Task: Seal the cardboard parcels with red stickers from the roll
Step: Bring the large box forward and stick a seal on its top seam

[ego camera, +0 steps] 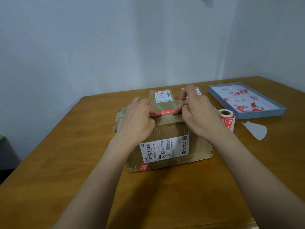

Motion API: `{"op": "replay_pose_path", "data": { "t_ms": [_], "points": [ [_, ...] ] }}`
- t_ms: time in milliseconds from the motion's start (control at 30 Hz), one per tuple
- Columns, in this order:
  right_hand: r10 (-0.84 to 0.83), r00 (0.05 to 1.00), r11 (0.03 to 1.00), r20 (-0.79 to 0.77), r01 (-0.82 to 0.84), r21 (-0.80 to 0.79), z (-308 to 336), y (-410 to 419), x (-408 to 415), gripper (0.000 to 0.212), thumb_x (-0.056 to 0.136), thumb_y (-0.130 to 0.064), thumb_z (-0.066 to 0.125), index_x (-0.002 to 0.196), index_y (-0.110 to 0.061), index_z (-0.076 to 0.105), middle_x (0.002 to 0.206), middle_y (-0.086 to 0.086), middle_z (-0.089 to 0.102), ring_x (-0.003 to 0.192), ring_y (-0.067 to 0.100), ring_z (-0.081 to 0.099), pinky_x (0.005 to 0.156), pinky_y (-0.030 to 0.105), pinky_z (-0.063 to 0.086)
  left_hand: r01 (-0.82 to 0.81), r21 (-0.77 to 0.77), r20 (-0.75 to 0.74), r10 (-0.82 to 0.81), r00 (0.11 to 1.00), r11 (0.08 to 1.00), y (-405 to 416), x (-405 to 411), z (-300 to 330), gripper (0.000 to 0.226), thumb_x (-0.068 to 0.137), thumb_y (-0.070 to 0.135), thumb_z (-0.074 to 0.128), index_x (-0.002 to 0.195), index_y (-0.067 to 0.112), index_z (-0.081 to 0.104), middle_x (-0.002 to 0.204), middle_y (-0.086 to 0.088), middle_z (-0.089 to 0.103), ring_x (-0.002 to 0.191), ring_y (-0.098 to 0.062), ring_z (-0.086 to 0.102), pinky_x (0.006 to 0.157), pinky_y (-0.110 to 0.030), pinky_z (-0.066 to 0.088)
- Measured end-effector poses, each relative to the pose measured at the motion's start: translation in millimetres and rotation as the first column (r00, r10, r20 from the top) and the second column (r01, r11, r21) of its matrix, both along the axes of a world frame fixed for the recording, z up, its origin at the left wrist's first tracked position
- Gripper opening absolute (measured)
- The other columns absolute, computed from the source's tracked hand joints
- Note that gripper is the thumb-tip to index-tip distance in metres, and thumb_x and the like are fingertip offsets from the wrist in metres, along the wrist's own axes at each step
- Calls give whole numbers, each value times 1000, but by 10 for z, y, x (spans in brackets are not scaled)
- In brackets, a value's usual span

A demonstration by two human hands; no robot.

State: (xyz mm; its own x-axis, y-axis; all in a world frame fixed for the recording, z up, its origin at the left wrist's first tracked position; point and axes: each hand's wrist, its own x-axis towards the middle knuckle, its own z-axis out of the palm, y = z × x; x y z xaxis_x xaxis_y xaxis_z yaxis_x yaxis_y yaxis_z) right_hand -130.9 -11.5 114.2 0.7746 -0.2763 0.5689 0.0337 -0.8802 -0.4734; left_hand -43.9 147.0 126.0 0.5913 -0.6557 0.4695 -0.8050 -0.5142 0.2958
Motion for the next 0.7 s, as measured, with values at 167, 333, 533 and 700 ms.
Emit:
{"op": "replay_pose_path", "data": {
  "t_ms": [167,333,533,700],
  "points": [
    [-74,997,997,14,75,-23,-20,-37,17,17,91,-4,40,102,-16,38,75,4,66,70,20,63,62,45,54,-43,-39,-37,42,998,998,-10,-8,3,44,81,-10,48,105,15,75,88,1,56,99,-20,43,92,-41,41],
    [-89,995,996,37,90,-27,-16,-21,8,17,92,-2,40,102,-16,37,74,6,64,67,22,62,61,48,53,-139,-133,-43,135,990,981,9,-48,1,36,81,-9,47,91,9,77,87,-1,57,98,-18,44,111,-31,25],
    [94,990,981,106,-110,162,36,-61,-129,26,86,0,41,106,-17,38,97,-9,64,95,8,61,76,31,53,-160,-192,-42,154,987,968,17,2,-36,24,76,-2,51,90,15,61,96,5,52,101,-14,44,78,-26,32],
    [177,982,978,-70,-183,-96,-14,23,-129,29,80,-23,40,107,-26,30,117,-11,66,93,12,57,68,31,41,-79,-55,123,85,989,995,-25,-24,-59,39,89,10,47,123,22,64,119,4,58,101,-12,34,81,-28,31]
  ]
}}
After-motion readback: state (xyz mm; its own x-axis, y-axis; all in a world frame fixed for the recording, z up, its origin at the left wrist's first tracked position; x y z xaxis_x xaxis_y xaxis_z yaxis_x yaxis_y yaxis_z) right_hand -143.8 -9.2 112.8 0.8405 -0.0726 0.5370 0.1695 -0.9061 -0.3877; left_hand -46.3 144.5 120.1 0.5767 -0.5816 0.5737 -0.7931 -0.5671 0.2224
